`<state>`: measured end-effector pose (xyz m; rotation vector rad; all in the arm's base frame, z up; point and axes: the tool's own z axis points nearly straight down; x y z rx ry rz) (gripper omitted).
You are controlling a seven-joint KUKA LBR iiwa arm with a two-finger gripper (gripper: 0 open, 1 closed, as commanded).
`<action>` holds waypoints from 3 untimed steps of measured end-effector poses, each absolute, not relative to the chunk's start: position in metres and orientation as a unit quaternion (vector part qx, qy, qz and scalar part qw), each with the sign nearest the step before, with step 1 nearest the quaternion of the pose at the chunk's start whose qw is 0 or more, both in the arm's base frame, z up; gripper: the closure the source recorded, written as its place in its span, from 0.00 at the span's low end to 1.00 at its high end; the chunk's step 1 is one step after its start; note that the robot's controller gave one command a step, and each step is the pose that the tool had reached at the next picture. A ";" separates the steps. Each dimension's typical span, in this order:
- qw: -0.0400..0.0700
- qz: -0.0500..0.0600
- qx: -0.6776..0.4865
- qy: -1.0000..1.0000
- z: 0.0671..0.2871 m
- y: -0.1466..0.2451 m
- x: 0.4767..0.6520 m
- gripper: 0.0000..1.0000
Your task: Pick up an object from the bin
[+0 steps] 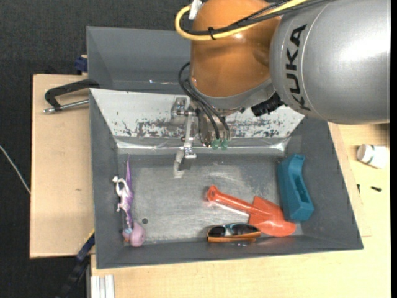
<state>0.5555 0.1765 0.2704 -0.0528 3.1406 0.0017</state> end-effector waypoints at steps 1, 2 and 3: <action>0.001 0.001 -0.037 0.999 0.301 0.173 0.561 0.00; 0.006 0.001 -0.097 0.995 0.295 0.168 0.587 0.00; 0.003 0.001 -0.059 0.998 0.334 0.166 0.540 1.00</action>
Offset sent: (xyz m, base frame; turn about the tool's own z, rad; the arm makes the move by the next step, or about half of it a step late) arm 0.0409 -0.0191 -0.0132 -0.2726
